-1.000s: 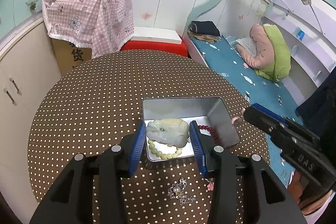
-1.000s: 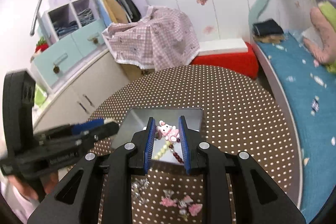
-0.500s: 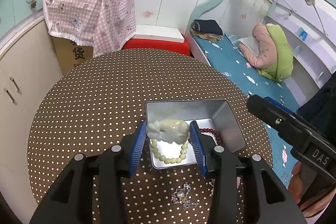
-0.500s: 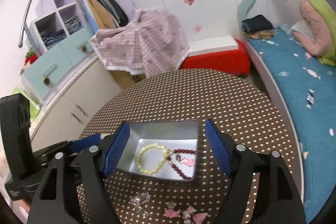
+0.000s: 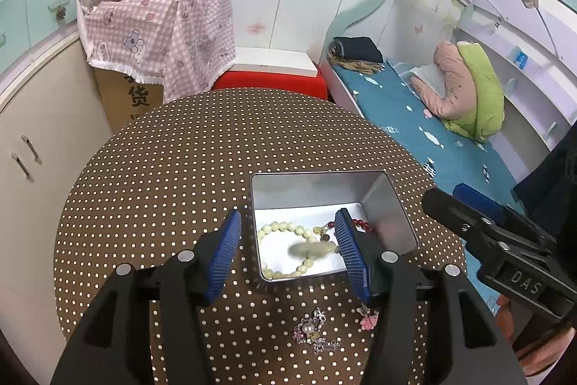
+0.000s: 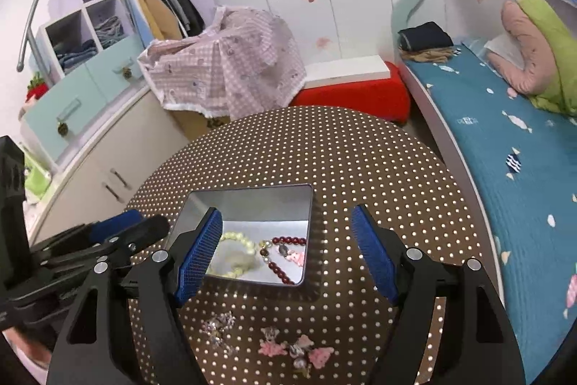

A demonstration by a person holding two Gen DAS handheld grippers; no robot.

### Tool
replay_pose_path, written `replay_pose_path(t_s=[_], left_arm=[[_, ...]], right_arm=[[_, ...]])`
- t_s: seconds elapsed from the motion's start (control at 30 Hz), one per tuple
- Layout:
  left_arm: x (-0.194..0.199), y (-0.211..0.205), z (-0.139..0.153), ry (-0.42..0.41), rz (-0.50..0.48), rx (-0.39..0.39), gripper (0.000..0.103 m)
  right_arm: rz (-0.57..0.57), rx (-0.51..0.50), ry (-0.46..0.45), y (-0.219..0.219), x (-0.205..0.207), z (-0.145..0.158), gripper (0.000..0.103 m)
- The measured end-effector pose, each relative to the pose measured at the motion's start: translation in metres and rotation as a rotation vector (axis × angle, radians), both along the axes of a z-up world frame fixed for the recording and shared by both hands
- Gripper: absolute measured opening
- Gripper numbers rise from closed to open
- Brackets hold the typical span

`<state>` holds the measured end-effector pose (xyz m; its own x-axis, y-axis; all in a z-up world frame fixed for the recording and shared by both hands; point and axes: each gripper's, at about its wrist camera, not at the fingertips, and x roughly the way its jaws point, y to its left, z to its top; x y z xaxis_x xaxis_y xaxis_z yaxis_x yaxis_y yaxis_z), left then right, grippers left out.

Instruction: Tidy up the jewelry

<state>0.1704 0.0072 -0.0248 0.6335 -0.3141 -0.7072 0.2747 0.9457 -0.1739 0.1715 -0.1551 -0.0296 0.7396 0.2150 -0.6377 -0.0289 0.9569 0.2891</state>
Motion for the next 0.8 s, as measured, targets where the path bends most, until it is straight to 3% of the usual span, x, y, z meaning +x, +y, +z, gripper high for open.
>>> replay_pose_path(t_s=[0.8], left_arm=[[-0.048, 0.0, -0.003, 0.018, 0.026, 0.032, 0.052]], right_arm=[[0.007, -0.026, 0.026, -0.004, -0.056, -0.009, 0.072]])
